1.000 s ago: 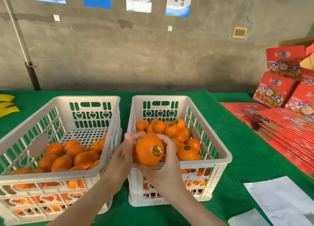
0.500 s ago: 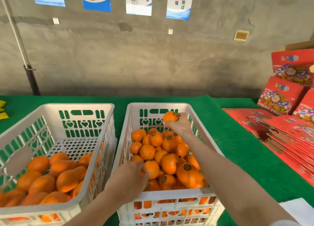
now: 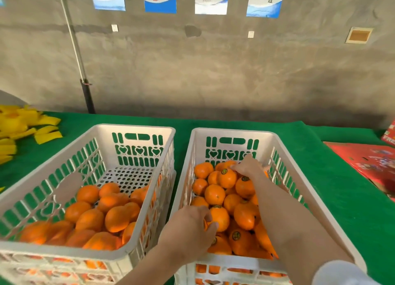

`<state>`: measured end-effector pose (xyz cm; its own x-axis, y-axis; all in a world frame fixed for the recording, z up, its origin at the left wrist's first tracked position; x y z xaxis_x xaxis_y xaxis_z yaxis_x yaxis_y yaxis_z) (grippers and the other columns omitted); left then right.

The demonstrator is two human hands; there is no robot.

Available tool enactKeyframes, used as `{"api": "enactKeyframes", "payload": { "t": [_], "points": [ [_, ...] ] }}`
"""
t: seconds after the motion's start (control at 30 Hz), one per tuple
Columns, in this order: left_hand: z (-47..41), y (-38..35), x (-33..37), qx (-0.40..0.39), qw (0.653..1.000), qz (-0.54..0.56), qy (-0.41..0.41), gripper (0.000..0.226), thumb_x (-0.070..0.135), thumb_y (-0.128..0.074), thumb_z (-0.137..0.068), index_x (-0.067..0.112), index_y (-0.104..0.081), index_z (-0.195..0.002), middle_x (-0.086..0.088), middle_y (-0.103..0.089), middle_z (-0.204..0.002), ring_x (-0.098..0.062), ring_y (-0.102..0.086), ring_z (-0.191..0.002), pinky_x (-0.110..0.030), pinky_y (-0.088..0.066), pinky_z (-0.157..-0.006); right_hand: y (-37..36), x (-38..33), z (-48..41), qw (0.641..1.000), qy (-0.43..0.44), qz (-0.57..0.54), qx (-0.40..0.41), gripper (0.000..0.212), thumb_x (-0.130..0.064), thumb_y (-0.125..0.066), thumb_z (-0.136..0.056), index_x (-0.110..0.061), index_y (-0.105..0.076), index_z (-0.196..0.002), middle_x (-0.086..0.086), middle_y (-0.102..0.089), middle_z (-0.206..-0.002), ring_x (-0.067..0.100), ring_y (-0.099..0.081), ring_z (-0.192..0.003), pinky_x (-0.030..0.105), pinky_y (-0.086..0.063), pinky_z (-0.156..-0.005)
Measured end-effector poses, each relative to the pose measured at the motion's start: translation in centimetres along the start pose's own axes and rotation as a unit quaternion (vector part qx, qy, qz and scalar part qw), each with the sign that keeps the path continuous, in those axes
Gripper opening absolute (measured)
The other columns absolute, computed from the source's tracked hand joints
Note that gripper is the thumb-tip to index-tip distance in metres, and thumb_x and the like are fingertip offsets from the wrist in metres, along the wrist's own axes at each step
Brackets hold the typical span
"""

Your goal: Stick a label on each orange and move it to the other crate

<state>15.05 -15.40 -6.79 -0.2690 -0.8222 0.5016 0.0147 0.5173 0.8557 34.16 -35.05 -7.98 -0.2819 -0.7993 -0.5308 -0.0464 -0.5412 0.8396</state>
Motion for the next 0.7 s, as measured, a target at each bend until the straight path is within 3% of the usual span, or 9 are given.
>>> {"api": "enactKeyframes", "payload": {
  "t": [0.1,0.27,0.37,0.43,0.5,0.57,0.6,0.67,0.7],
  "points": [
    [0.1,0.2,0.2,0.011,1.0,0.0,-0.002,0.014,0.046,-0.051,-0.09,0.033,-0.055,-0.085,0.015,-0.054,-0.073,-0.001,-0.052,-0.067,-0.013,-0.036,-0.053,0.9,-0.2,0.5,0.998,0.038,0.053,0.02,0.053,-0.037,-0.056,-0.091,-0.006,-0.042,-0.131,0.014,-0.057,-0.125,0.033,-0.051,-0.118,0.049,-0.038,-0.105],
    [0.1,0.7,0.5,0.02,1.0,0.016,-0.007,0.017,0.035,-0.052,-0.092,0.029,-0.052,-0.076,0.011,-0.051,-0.066,-0.005,-0.048,-0.059,-0.019,-0.032,-0.05,4.2,-2.6,6.4,0.978,0.192,-0.049,0.066,0.039,-0.024,-0.061,-0.091,-0.008,-0.055,-0.126,0.01,-0.06,-0.125,0.024,-0.056,-0.114,0.03,-0.043,-0.094],
    [0.3,0.8,0.5,0.032,0.999,0.025,-0.009,0.017,0.032,-0.054,-0.091,0.022,-0.059,-0.078,0.004,-0.058,-0.073,-0.011,-0.054,-0.063,-0.025,-0.043,-0.053,6.4,-2.9,14.9,0.925,0.307,-0.197,0.106,0.016,-0.013,-0.062,-0.089,-0.013,-0.067,-0.104,0.005,-0.067,-0.106,0.01,-0.061,-0.092,0.013,-0.046,-0.081],
    [0.4,0.8,0.8,0.041,0.999,0.008,-0.022,0.022,0.029,-0.053,-0.091,0.013,-0.062,-0.079,0.001,-0.059,-0.074,-0.014,-0.056,-0.067,-0.028,-0.047,-0.057,7.1,-2.0,21.6,0.876,0.375,-0.292,0.082,0.01,-0.011,-0.064,-0.088,-0.02,-0.068,-0.089,-0.003,-0.069,-0.09,0.007,-0.061,-0.08,0.017,-0.048,-0.073],
    [0.7,0.9,1.1,0.051,0.998,-0.013,-0.043,0.026,0.024,-0.051,-0.091,0.008,-0.06,-0.073,-0.002,-0.056,-0.069,-0.019,-0.054,-0.064,-0.029,-0.044,-0.055,5.6,0.0,27.3,0.854,0.408,-0.324,-0.004,0.009,-0.019,-0.063,-0.087,-0.022,-0.068,-0.08,-0.006,-0.068,-0.079,0.012,-0.063,-0.073,0.023,-0.049,-0.066],
    [1.3,1.0,1.5,0.074,0.995,-0.033,-0.065,0.029,0.021,-0.05,-0.091,0.011,-0.053,-0.064,-0.003,-0.051,-0.062,-0.021,-0.051,-0.059,-0.031,-0.037,-0.049,1.5,2.7,30.6,0.886,0.374,-0.245,-0.123,0.016,-0.027,-0.062,-0.088,-0.018,-0.07,-0.078,-0.003,-0.067,-0.077,0.016,-0.062,-0.071,0.029,-0.05,-0.064],
    [1.7,1.1,1.7,0.089,0.993,-0.035,-0.075,0.033,0.021,-0.049,-0.092,0.015,-0.047,-0.06,0.0,-0.046,-0.057,-0.021,-0.047,-0.056,-0.03,-0.031,-0.046,-1.1,4.3,31.4,0.906,0.351,-0.15,-0.185,0.021,-0.028,-0.061,-0.089,-0.011,-0.069,-0.078,0.001,-0.066,-0.076,0.018,-0.061,-0.071,0.032,-0.05,-0.066],
    [2.5,1.2,2.0,0.114,0.988,-0.036,-0.093,0.04,0.025,-0.047,-0.096,0.019,-0.038,-0.058,0.005,-0.037,-0.053,-0.018,-0.043,-0.053,-0.028,-0.025,-0.045,-6.2,8.1,31.9,0.909,0.3,0.042,-0.285,0.036,-0.025,-0.055,-0.093,0.004,-0.059,-0.071,0.016,-0.053,-0.067,0.03,-0.05,-0.065,0.038,-0.044,-0.067],
    [2.9,1.2,2.1,0.121,0.987,-0.039,-0.097,0.039,0.028,-0.045,-0.098,0.016,-0.04,-0.061,0.006,-0.036,-0.054,-0.018,-0.043,-0.053,-0.028,-0.027,-0.046,-8.0,10.0,31.8,0.906,0.267,0.105,-0.311,0.042,-0.026,-0.051,-0.095,0.003,-0.052,-0.064,0.017,-0.041,-0.062,0.029,-0.04,-0.06,0.04,-0.04,-0.065]
  ]
}}
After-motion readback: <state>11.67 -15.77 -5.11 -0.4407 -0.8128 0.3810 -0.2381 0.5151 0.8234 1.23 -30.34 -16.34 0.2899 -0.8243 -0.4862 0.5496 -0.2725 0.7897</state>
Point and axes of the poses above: each hand's wrist, its own z-axis away from the middle knuckle, its own y-axis out of the back of the hand, x = y × z, the point moved 4 cm from there along -z, towards the middle knuckle
